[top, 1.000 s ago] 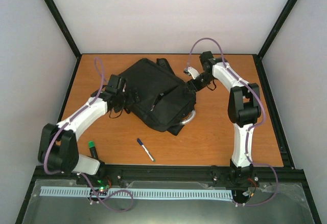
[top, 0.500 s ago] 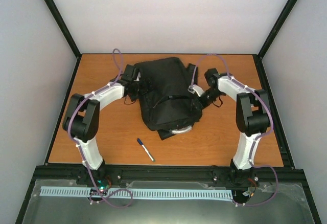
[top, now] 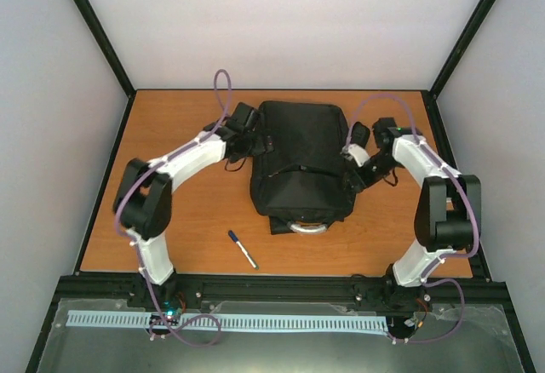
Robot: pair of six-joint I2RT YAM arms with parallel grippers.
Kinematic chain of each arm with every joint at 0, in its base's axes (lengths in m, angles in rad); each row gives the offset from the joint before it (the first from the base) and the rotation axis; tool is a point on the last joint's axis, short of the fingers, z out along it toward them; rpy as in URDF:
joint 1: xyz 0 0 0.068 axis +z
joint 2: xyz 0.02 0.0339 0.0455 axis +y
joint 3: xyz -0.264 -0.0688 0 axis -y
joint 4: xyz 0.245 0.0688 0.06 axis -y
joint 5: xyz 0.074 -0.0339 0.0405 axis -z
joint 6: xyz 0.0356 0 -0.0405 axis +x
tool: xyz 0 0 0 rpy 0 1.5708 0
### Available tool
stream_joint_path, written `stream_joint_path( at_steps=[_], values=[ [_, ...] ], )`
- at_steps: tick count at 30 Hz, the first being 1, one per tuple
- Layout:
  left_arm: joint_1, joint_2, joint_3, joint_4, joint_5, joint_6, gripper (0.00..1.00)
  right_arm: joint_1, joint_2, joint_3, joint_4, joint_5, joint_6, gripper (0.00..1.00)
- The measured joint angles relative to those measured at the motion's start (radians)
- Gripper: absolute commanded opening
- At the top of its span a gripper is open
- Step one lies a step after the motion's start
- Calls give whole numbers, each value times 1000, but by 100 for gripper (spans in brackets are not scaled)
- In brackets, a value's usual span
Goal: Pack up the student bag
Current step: Adjust the student bag at the center of the board, then adjust the stationery at the center of the board.
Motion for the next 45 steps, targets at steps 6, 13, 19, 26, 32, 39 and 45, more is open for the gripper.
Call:
stream_joint_path(
  at_steps=[6, 13, 19, 26, 32, 39, 45],
  values=[
    [-102, -399, -187, -135, -343, -47, 100, -77, -42, 93, -2, 8, 6, 65],
    [-432, -595, -312, -333, -690, -261, 100, -76, -56, 127, 14, 27, 46, 66],
    [-796, -446, -277, -673, -933, -531, 100, -76, -55, 169, 21, 50, 79, 67],
    [-925, -354, -308, -852, -975, -664, 100, -76, -53, 198, 38, 21, 108, 68],
    [-894, -510, -428, -741, -885, -596, 89, -76, -58, 164, 76, -31, 117, 67],
    [-706, -618, -626, -521, -639, -468, 81, -76, -77, 84, 130, -108, 132, 66],
    [-573, -618, -711, -370, -433, -383, 73, -76, -114, 20, 190, -167, 145, 66]
  ],
)
